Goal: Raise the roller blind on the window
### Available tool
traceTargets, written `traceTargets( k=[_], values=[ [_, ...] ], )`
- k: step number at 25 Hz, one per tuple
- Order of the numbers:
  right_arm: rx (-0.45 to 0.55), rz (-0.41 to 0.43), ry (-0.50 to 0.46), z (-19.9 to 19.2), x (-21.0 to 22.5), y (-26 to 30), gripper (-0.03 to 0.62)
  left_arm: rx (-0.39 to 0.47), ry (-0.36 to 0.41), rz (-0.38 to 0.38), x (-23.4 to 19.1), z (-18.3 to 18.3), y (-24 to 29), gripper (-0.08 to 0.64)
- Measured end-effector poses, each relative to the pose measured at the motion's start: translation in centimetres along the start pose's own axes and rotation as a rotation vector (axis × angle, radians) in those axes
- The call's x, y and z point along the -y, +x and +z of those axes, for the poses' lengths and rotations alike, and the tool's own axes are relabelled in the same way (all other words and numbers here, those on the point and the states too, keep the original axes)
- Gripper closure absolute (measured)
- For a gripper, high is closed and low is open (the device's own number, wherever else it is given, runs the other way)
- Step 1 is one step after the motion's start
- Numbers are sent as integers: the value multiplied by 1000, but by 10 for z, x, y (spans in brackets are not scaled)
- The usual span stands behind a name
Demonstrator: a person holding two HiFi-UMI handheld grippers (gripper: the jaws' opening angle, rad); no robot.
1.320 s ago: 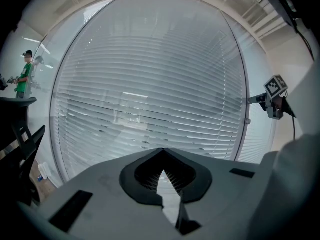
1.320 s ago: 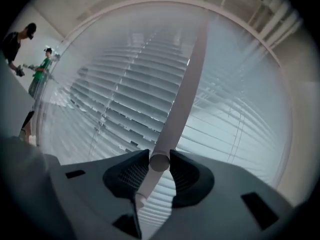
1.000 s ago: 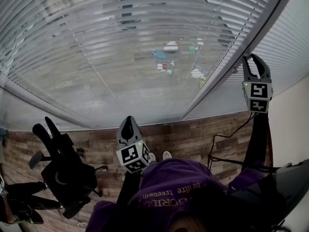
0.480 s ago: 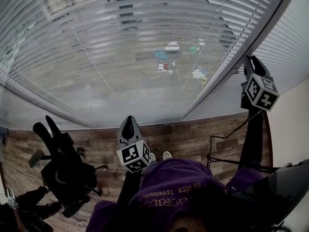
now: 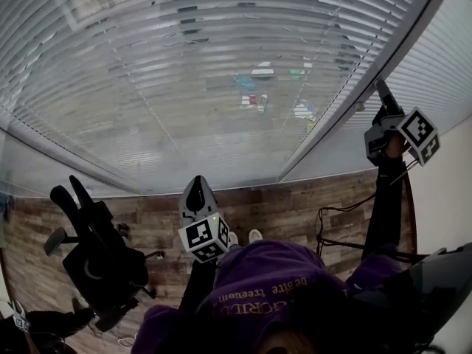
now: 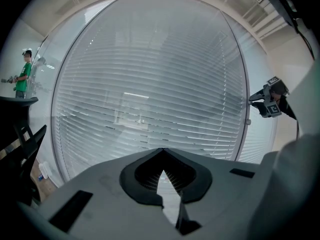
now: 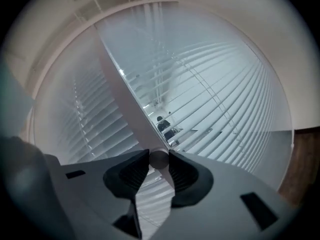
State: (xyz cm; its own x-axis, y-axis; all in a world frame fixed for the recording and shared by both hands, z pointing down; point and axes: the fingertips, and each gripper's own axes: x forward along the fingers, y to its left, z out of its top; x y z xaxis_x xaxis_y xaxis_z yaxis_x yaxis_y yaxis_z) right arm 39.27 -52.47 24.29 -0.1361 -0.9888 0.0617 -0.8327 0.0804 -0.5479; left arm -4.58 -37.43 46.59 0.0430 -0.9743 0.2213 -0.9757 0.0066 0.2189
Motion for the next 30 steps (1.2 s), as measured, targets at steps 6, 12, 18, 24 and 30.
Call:
traceTargets(
  k=[6,12,18,24,30],
  values=[
    [4,-33,-350,0,-4,-1,468,-1,3,4,-1,-1,-2,558],
    [-20,-119,-1030,-8,-16,0,468,-2,5,1,-1,-4,-2,558],
    [-74,-154,-1269,-16,-11,-3,468,-2,10,-4,3,-6,-4,558],
    [-103,-195,-1232,-17,-12,0,469,1,15,-11,4,-3,-3,558],
    [-107,-163,-825,-13,-4,1,471,0,12,-8,3,-4,-4,558]
  ],
)
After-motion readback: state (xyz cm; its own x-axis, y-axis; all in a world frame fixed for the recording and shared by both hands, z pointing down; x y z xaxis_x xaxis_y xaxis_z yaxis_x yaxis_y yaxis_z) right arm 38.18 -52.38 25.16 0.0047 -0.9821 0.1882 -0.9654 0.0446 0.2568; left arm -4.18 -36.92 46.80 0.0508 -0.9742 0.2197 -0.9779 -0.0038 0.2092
